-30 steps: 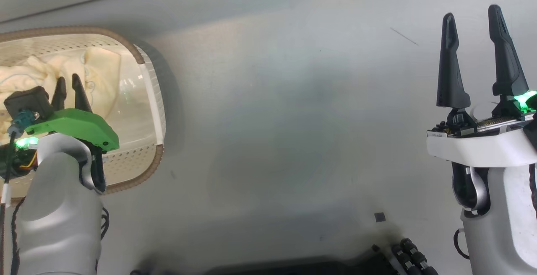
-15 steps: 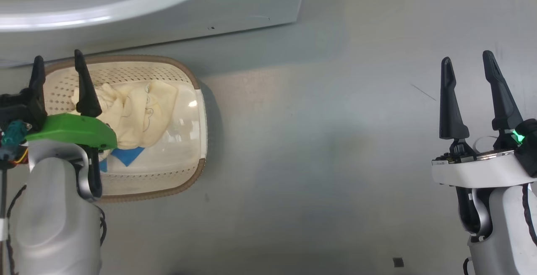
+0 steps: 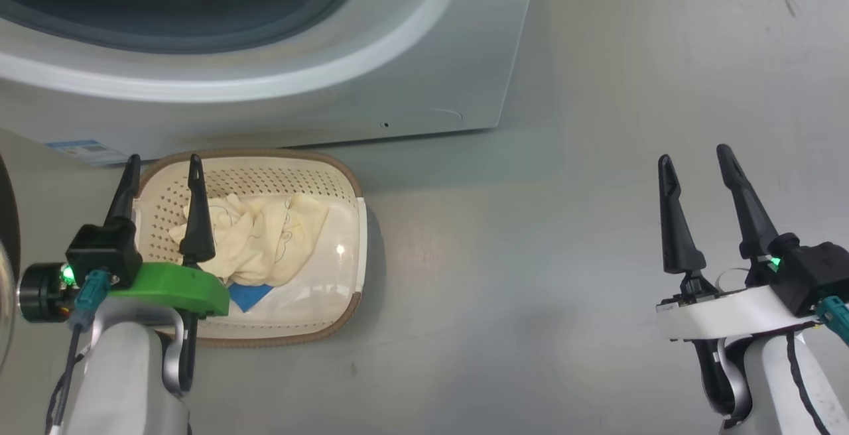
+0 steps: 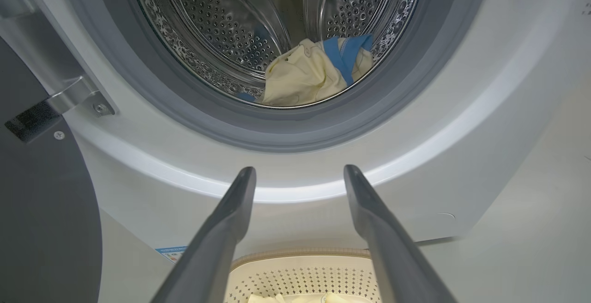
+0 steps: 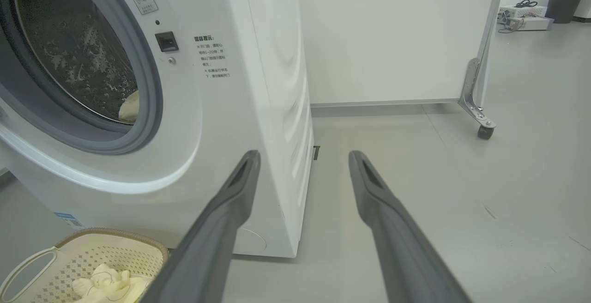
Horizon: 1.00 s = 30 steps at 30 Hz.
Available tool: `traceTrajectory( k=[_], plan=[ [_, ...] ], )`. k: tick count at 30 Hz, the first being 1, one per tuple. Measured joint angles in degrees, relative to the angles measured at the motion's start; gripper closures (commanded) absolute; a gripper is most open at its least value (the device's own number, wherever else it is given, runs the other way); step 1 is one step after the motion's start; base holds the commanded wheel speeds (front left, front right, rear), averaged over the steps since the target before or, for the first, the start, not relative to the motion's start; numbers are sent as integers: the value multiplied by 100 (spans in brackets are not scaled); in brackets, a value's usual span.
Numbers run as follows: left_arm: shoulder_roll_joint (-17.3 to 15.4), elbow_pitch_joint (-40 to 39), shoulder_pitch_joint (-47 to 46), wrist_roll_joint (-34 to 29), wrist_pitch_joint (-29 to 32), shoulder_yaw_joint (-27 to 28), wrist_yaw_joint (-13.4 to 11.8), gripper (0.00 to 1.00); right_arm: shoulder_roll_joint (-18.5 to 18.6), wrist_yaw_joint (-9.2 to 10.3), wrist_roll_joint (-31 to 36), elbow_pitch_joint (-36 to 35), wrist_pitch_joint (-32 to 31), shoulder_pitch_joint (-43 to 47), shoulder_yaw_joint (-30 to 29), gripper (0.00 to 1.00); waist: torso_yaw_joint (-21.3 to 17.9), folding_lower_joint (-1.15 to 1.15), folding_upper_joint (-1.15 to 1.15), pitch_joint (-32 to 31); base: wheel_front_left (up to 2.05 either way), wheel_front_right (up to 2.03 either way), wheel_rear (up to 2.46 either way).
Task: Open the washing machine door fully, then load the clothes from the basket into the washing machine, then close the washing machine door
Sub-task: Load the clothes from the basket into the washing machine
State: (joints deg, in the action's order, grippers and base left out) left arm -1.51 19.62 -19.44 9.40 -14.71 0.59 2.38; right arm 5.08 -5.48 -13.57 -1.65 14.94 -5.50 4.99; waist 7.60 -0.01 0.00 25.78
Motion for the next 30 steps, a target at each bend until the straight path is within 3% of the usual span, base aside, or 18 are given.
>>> traceTrajectory(
  k=[12, 30],
  plan=[
    [-8, -335, 1008, -169, 0, -65, 2, 0, -140, -49, -98, 280, 0, 581, 186, 0, -32, 0, 0, -1012, 0, 0, 0],
    [-29, -730, 1876, -187, 0, -67, -30, 0, -183, -33, -152, 235, 0, 1151, 255, 0, -272, 0, 0, -1987, 0, 0, 0]
  ],
)
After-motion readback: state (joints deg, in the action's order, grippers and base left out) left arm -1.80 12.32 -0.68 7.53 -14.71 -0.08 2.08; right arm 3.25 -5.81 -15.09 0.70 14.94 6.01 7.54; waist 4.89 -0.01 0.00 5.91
